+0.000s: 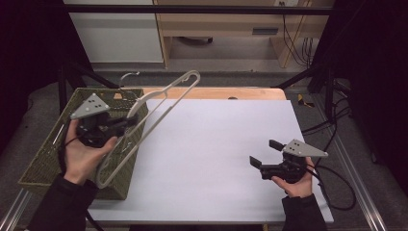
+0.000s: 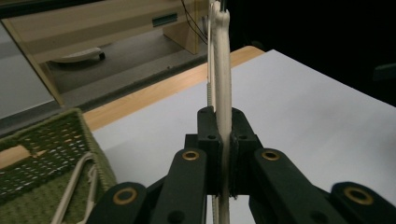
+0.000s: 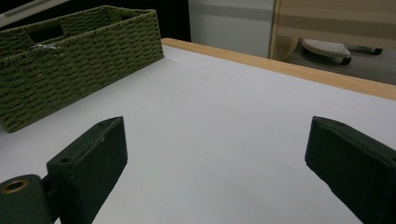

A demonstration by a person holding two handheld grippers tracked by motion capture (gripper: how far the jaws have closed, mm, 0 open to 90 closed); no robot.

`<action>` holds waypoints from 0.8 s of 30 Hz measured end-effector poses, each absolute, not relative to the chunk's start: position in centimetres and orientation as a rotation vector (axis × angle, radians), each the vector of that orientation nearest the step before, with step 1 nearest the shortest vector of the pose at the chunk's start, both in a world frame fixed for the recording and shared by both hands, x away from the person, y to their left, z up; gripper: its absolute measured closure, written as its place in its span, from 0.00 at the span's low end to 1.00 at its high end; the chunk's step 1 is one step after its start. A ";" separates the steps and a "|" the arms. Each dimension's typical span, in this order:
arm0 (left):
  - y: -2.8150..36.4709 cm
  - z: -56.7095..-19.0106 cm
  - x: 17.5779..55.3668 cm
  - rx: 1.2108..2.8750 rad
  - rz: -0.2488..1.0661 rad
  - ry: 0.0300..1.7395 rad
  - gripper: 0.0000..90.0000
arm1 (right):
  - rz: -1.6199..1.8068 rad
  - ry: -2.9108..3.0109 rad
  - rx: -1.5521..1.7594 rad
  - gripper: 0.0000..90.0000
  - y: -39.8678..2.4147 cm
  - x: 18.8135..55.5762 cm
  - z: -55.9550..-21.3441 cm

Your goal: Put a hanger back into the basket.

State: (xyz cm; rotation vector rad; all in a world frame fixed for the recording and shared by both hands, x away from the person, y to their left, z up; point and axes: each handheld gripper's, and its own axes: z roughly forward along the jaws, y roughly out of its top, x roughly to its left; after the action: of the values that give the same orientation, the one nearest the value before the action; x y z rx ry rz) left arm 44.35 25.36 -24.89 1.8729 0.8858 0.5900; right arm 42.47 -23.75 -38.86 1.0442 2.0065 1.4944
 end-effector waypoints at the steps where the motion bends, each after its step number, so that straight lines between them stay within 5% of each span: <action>1: 25.8 -24.6 44.4 1.873 0.605 0.890 0.96 | 1.494 2.003 1.049 0.07 -23.8 42.4 -38.9; 24: 36.0 -25.5 47.3 1.919 0.742 0.970 0.96 | 1.488 1.991 1.056 0.03 -24.6 42.1 -38.7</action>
State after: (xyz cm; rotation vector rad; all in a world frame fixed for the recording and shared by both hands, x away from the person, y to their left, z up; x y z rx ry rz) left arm 47.34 35.99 -25.53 1.9191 0.9700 0.7420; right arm 42.05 -24.60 -38.67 1.0560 1.9911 1.4877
